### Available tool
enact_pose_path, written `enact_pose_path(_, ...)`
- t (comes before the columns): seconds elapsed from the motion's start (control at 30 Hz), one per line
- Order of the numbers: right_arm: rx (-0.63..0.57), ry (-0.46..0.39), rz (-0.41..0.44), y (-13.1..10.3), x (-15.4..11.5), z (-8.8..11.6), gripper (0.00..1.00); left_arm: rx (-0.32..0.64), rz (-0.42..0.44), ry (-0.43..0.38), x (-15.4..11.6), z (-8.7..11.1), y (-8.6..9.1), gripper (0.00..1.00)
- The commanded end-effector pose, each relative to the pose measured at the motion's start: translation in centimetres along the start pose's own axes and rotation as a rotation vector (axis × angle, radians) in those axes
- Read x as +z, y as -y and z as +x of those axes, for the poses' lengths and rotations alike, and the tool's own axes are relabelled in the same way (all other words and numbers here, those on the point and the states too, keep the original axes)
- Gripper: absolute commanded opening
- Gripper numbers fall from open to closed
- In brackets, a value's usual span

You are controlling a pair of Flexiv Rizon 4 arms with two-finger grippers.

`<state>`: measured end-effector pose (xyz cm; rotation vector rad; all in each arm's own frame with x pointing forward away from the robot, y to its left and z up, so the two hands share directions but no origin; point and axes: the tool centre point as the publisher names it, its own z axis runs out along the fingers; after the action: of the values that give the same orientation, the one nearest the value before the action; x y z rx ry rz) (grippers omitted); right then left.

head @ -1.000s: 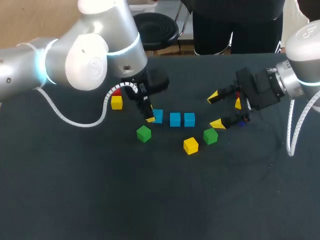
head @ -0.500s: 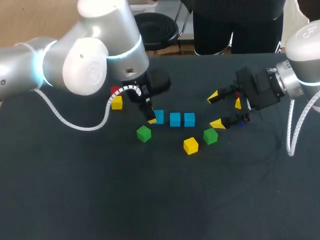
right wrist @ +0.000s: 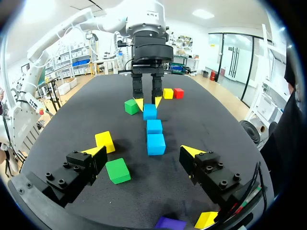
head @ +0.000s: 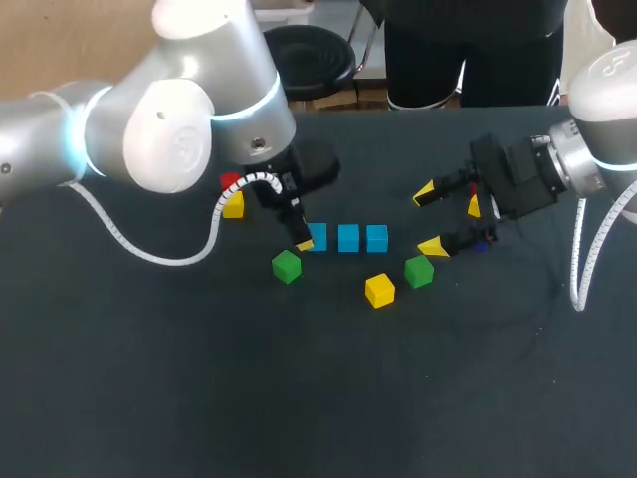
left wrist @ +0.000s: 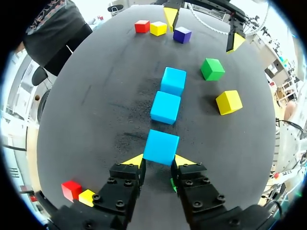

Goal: Place the blue cubes, place green cubes on the blue cubes, place the yellow cubes on the green cubes, then place the red cubes on the yellow cubes, and place purple cube on the red cubes.

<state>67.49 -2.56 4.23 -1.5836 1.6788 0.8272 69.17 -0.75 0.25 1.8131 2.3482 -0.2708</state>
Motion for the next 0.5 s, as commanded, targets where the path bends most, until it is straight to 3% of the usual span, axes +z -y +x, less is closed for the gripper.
enact_pose_path(0.03, -0.001, 0.002, 0.000, -0.03, -0.02, 0.04, 1.00, 0.003, 0.005, 0.002, 0.15, -0.04, -0.16, 0.00)
enact_pose_path(0.5, -0.001, 0.002, 0.000, -0.03, -0.02, 0.04, 1.00, 0.027, 0.006, -0.003, 0.57, -0.34, -0.20, 0.00)
